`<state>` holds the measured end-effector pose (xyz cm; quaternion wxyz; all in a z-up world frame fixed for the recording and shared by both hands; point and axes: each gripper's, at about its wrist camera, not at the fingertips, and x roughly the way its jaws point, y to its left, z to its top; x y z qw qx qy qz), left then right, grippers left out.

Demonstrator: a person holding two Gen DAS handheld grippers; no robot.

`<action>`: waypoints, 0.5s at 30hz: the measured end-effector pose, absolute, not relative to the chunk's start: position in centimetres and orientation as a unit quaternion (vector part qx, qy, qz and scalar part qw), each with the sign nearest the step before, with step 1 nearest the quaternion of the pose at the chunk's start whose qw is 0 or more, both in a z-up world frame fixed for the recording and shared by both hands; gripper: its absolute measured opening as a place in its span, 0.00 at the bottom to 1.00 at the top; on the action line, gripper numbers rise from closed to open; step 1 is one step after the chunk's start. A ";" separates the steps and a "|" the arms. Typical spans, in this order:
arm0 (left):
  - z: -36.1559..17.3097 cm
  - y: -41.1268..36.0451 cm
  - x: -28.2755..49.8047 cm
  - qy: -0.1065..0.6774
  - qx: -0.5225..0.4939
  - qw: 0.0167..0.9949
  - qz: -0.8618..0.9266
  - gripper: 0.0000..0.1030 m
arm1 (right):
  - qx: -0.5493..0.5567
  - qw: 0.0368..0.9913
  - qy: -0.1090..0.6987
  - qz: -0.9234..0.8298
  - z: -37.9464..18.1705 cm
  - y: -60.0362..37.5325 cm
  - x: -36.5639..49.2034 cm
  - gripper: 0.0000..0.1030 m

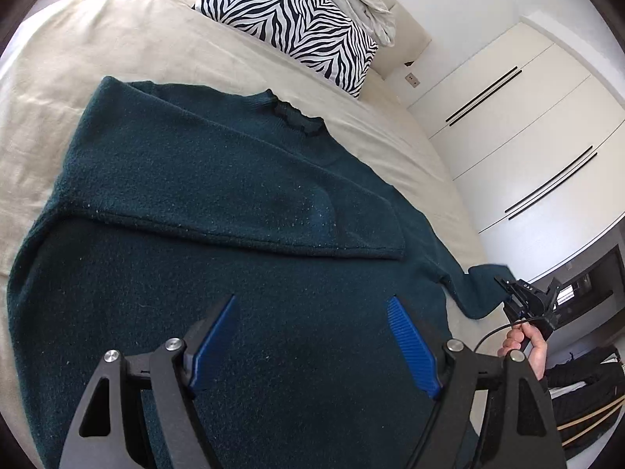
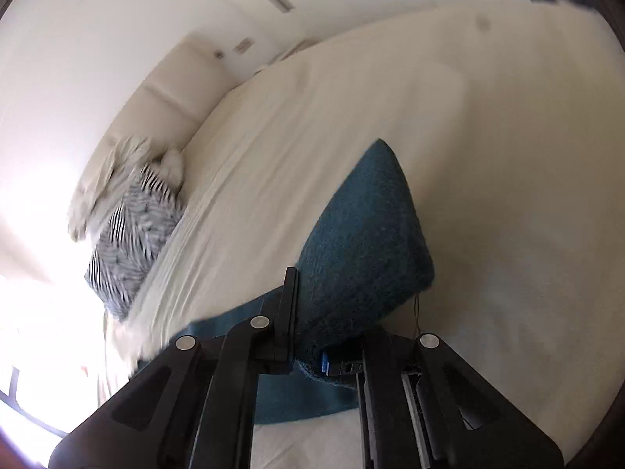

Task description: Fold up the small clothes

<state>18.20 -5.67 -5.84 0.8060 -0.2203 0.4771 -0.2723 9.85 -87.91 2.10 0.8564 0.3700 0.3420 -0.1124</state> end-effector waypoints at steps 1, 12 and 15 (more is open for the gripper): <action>-5.7 -5.7 18.4 0.475 -0.226 0.805 -0.275 0.78 | 0.314 0.877 0.354 -0.086 3.7 -84.2 11.1 0.07; -8.1 -6.6 20.8 0.511 -0.301 0.750 -0.294 0.80 | -0.019 0.873 0.466 0.143 0.3 -44.7 14.3 0.15; -9.1 -8.0 21.4 0.525 -0.324 0.727 -0.301 0.81 | -0.006 0.877 0.455 0.151 -1.2 -44.2 12.1 0.31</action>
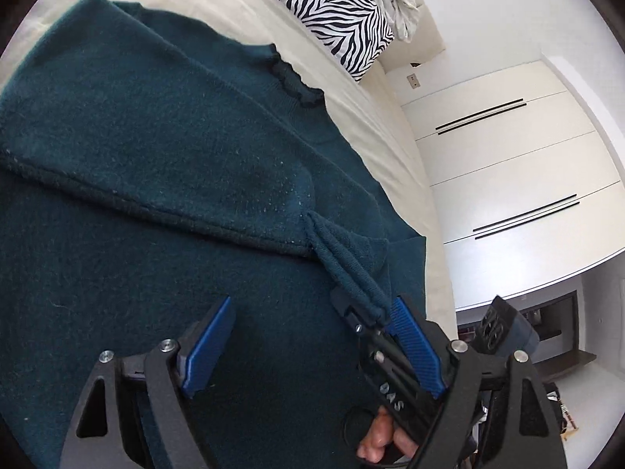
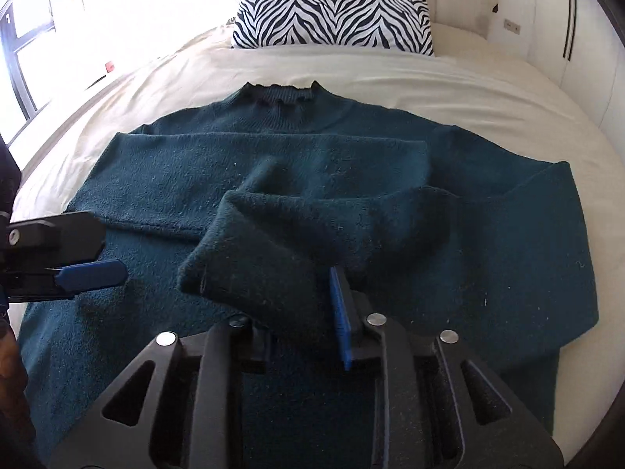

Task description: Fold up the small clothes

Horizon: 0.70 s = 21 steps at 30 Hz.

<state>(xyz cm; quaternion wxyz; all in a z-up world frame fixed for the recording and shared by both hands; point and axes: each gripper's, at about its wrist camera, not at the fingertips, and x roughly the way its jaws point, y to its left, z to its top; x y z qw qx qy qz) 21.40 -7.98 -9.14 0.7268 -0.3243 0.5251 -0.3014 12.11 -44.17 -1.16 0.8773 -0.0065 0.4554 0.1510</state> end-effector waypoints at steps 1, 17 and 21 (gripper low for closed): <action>-9.2 -8.6 21.6 0.527 -0.321 0.727 -0.302 0.83 | -0.003 0.878 0.450 0.159 -1.1 -44.3 11.5 0.52; -6.9 -15.6 22.6 0.549 -0.191 0.758 -0.295 0.08 | 0.241 0.833 0.467 0.173 -3.1 -59.7 4.2 0.68; -1.4 -14.8 21.5 0.487 -0.145 0.802 -0.313 0.08 | 0.332 0.809 0.456 0.167 -3.9 -63.0 4.4 0.68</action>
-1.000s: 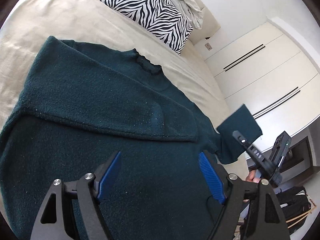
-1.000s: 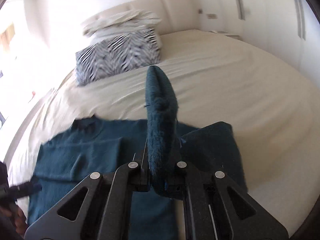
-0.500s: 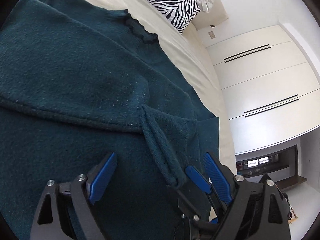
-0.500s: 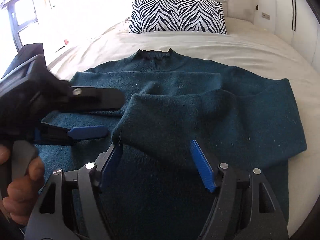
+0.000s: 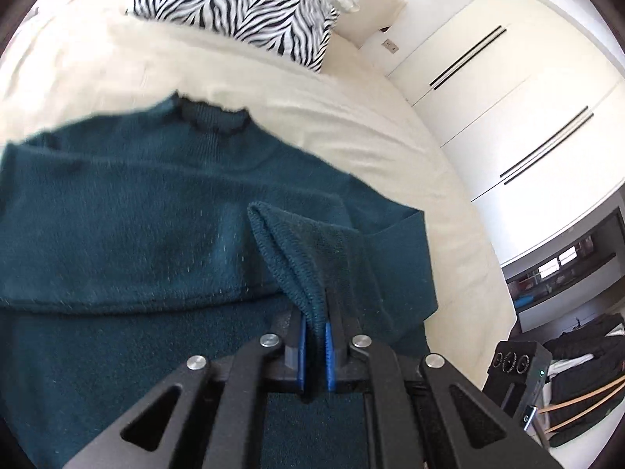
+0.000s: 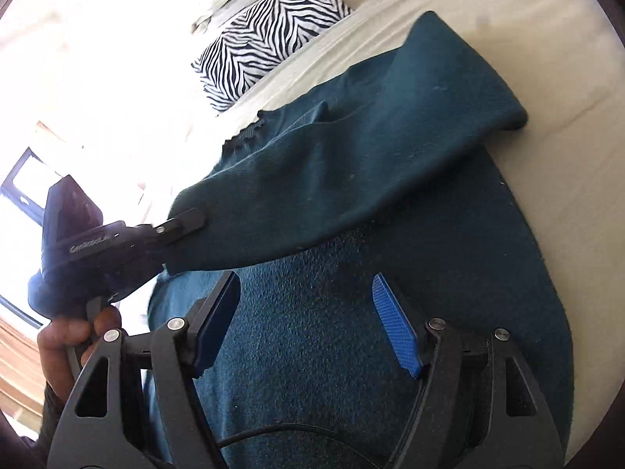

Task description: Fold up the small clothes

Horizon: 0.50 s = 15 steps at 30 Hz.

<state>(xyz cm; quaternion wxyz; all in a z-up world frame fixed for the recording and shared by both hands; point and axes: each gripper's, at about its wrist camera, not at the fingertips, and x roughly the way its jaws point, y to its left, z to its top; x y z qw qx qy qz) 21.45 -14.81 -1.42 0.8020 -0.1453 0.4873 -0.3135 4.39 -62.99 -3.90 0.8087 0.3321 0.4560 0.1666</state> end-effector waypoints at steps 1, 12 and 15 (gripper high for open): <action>0.1 -14.5 21.2 0.468 -0.134 0.813 -0.320 0.08 | 0.347 0.805 0.453 0.163 -4.0 -63.5 4.4 0.68; 2.7 -7.5 25.0 0.402 -0.106 0.870 -0.266 0.08 | 0.451 0.759 0.449 0.140 -5.5 -65.3 5.9 0.68; -1.2 -5.4 26.9 0.430 -0.110 0.866 -0.230 0.08 | 0.469 0.752 0.445 0.129 -5.8 -65.9 6.1 0.68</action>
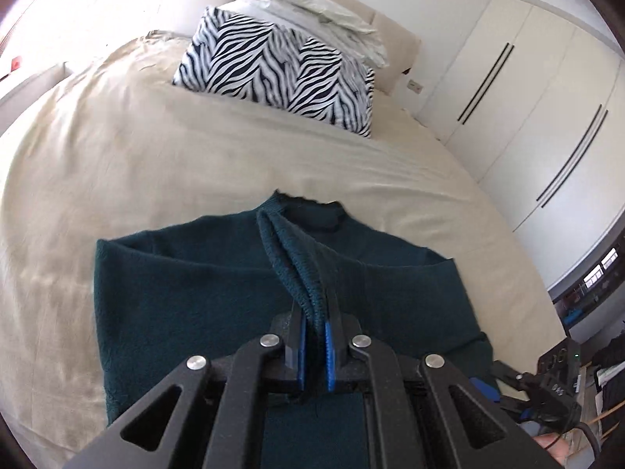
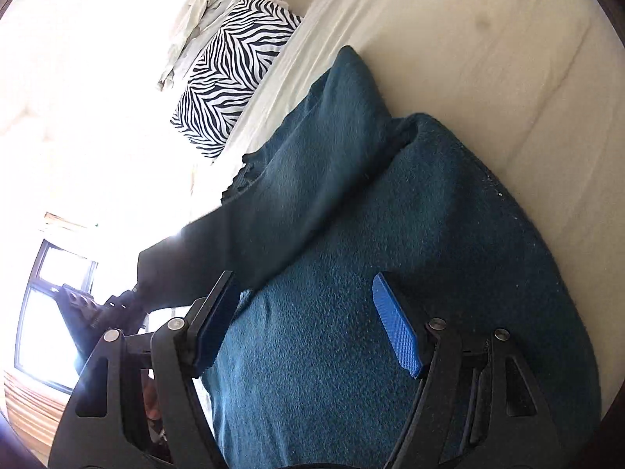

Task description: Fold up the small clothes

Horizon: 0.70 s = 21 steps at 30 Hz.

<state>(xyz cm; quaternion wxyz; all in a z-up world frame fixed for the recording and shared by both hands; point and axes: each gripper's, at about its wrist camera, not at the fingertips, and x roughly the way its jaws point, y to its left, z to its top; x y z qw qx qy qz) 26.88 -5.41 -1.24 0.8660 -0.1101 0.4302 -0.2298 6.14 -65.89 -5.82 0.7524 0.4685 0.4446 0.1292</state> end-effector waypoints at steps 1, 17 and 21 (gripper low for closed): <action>-2.6 -4.9 27.4 0.442 -0.112 0.862 -0.220 0.08 | 0.476 0.749 0.443 0.128 -6.0 -66.0 6.4 0.68; -10.9 -1.9 27.6 0.477 -0.198 0.824 -0.234 0.14 | 0.504 0.740 0.422 0.144 -3.4 -68.4 17.8 0.69; -11.5 -1.4 27.6 0.466 -0.217 0.822 -0.244 0.14 | 0.500 0.719 0.461 0.145 -6.2 -68.2 24.2 0.69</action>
